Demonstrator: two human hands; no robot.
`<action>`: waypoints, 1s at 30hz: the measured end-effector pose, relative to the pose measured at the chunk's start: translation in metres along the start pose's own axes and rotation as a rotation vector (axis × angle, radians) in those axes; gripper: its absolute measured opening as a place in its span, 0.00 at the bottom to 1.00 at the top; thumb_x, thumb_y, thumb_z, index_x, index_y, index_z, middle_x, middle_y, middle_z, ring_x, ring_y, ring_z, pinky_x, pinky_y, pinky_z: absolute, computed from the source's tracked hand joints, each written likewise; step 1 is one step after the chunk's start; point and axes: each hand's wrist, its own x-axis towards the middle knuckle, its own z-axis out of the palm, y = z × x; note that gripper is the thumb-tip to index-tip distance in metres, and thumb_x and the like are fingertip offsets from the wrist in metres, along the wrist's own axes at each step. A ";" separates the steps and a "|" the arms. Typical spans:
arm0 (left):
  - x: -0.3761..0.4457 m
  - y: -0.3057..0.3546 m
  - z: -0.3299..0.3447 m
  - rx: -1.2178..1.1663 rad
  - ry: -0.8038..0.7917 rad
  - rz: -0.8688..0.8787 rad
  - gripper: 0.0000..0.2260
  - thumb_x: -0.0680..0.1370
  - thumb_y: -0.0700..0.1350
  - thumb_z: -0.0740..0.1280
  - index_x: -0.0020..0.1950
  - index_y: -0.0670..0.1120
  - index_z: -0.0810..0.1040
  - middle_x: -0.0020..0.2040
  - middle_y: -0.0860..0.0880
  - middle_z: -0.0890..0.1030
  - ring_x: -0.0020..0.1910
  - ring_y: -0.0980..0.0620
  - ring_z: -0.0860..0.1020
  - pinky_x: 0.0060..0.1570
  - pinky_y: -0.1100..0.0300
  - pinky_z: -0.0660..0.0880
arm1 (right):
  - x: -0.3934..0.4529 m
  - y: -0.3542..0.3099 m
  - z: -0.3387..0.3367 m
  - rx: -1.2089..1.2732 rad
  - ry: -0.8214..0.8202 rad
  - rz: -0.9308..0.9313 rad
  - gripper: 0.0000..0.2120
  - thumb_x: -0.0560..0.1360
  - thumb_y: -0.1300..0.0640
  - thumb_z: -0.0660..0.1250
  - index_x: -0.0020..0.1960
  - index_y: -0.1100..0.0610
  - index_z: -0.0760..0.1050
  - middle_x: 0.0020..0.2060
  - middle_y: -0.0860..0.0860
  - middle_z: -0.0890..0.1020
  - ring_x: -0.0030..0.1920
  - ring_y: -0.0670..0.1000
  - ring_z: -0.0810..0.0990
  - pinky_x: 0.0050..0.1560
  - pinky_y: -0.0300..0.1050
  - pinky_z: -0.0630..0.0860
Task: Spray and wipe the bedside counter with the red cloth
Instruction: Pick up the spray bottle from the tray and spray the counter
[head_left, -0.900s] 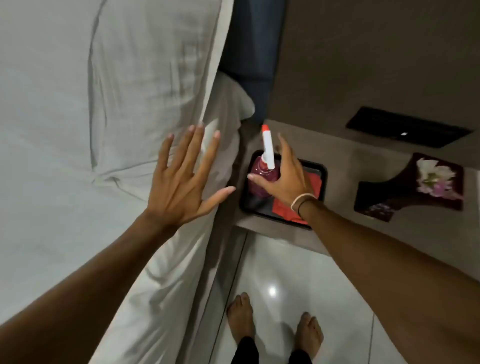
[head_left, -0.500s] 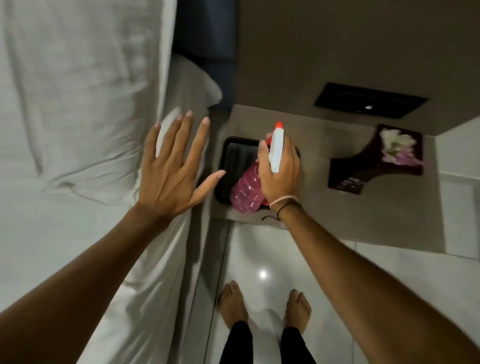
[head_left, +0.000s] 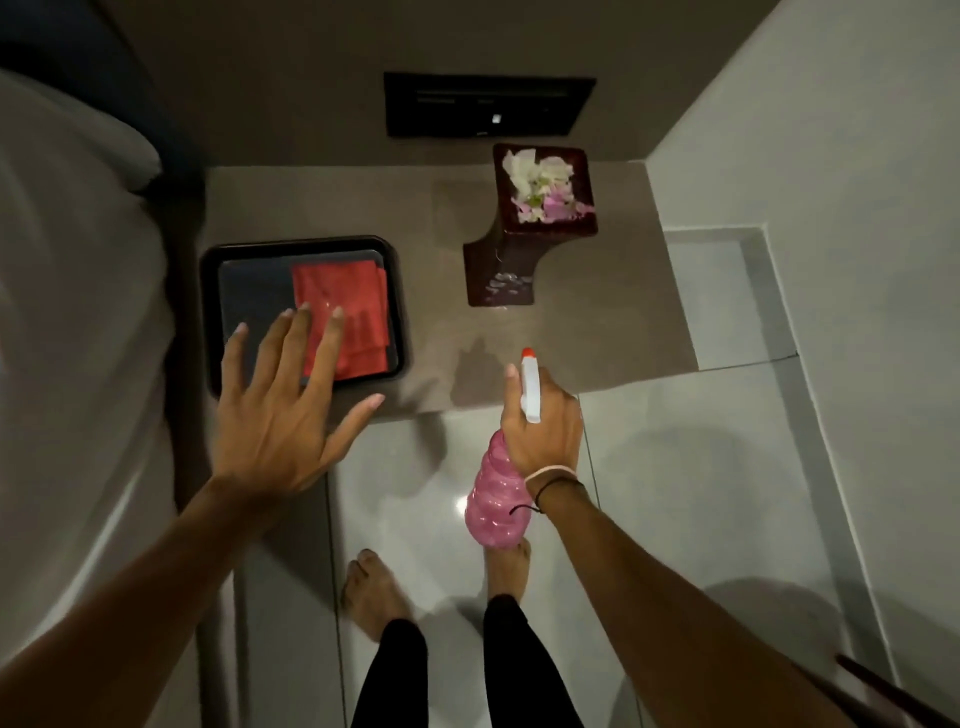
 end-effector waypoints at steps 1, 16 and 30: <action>-0.001 0.001 0.001 -0.003 -0.008 0.003 0.39 0.81 0.70 0.47 0.84 0.46 0.54 0.78 0.34 0.67 0.77 0.36 0.67 0.78 0.35 0.56 | 0.000 0.002 0.002 -0.011 -0.003 -0.008 0.16 0.82 0.47 0.62 0.46 0.58 0.78 0.33 0.54 0.82 0.31 0.55 0.82 0.34 0.53 0.83; -0.025 -0.095 -0.028 0.085 0.108 -0.115 0.38 0.81 0.68 0.54 0.83 0.43 0.58 0.78 0.35 0.69 0.77 0.37 0.69 0.78 0.35 0.59 | 0.016 -0.129 0.037 0.138 -0.027 -0.445 0.23 0.80 0.38 0.58 0.49 0.58 0.76 0.39 0.51 0.80 0.34 0.48 0.78 0.35 0.37 0.74; -0.057 -0.173 -0.039 0.089 0.143 -0.157 0.41 0.80 0.70 0.56 0.80 0.39 0.65 0.77 0.36 0.70 0.78 0.38 0.68 0.75 0.36 0.66 | 0.049 -0.278 0.146 0.137 -0.238 -0.670 0.26 0.76 0.39 0.66 0.55 0.62 0.76 0.43 0.57 0.81 0.38 0.56 0.80 0.39 0.56 0.79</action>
